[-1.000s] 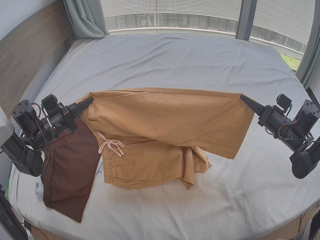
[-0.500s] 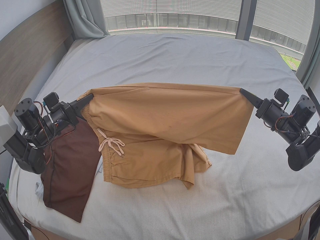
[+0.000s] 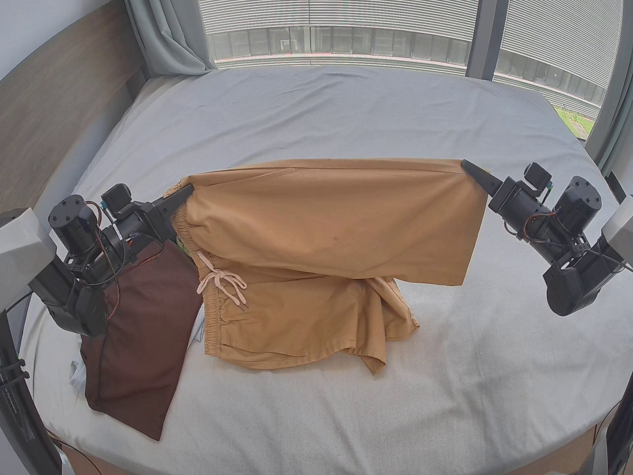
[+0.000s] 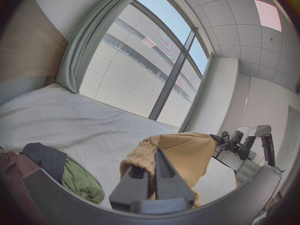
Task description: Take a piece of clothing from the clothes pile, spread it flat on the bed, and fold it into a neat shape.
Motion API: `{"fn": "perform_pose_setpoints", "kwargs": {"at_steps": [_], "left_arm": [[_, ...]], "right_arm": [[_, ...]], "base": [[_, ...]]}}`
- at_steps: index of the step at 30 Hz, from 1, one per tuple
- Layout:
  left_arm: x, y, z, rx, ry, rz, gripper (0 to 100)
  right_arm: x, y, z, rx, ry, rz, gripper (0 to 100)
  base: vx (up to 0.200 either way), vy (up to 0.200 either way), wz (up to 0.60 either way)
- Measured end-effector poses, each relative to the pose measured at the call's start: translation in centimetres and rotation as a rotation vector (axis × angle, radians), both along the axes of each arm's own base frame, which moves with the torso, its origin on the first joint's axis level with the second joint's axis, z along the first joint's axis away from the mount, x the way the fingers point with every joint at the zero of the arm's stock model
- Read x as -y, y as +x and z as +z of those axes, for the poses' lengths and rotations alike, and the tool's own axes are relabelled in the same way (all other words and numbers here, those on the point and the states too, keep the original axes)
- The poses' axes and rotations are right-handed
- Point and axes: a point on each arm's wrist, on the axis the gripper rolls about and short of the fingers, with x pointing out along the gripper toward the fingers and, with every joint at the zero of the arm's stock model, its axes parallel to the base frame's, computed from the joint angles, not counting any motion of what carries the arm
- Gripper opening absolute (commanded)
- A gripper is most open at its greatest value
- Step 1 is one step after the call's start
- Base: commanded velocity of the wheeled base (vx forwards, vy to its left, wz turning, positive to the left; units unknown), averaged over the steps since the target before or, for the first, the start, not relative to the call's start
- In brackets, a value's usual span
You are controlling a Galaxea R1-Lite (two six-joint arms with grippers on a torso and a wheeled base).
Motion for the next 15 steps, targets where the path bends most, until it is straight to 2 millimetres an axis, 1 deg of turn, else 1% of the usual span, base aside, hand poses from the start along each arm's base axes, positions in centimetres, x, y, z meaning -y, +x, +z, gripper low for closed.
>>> {"fn": "perform_pose_setpoints", "kwargs": {"at_steps": [5,10,15], "left_arm": [[0.2,1.3,-0.3,0.014,-0.019,0.056,0],[0.7,2.5,-0.8,0.024,-0.029,0.069,0],[1.1,4.0,-1.4,0.038,-0.039,0.086,0]], "right_arm": [[-0.3,1.2,-0.3,0.014,0.003,0.003,0],[-0.5,2.9,-0.2,0.047,0.008,0.003,0],[-0.7,4.7,-0.9,0.062,0.012,0.003,0]], "base": [[0.000,0.000,0.00],[0.000,0.000,0.00],[0.000,0.000,0.00]]}}
